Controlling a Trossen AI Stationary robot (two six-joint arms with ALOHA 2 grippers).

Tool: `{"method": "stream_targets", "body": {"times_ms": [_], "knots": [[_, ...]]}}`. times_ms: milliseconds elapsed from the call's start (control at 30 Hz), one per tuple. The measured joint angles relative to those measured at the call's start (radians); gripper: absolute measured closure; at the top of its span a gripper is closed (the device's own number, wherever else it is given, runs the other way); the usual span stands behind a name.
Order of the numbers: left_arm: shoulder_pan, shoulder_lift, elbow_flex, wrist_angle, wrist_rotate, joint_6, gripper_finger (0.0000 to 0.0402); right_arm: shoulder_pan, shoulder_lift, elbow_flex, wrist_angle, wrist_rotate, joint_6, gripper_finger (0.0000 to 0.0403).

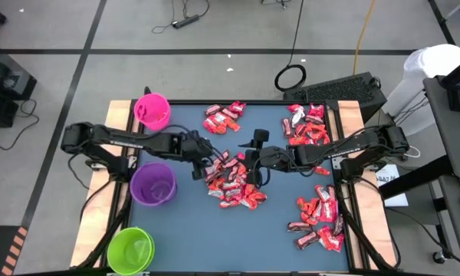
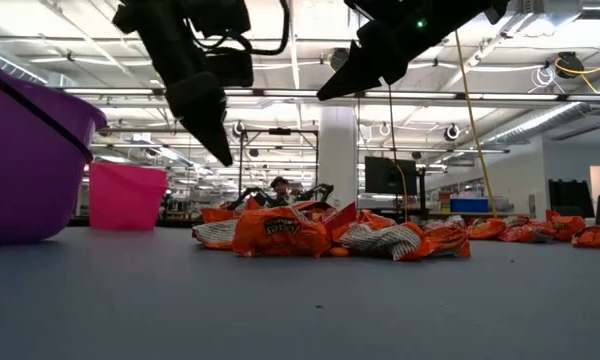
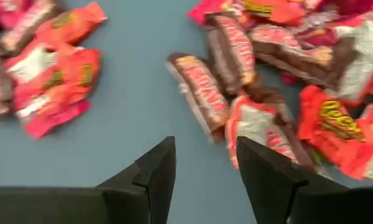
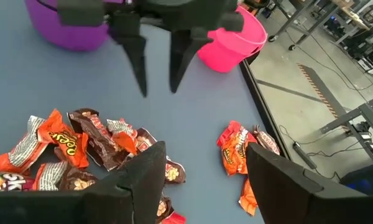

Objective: Organize candy in baskets
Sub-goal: Put the orange chocolate into the pink bucket

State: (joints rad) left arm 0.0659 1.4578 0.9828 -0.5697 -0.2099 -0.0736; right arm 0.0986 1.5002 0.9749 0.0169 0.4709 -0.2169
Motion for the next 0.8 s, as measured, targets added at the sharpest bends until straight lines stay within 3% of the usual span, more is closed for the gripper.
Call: {"method": "stream_targets", "body": {"times_ms": [200,500,800], "knots": [[0.094,-0.092,0.078,-0.209,-0.021,0.0,0.0226,0.0,0.0,0.0,0.006,0.0,0.0,0.0193],[0.378,-0.194,0.094,-0.374,-0.155,0.032,0.0226,0.0,0.0,0.0,0.006,-0.004,0.034,0.0193],[0.627,-0.202,0.094,-0.455,-0.065,0.105,0.0226,0.0,0.0,0.0,0.009,-0.004,0.033,0.0193]]}}
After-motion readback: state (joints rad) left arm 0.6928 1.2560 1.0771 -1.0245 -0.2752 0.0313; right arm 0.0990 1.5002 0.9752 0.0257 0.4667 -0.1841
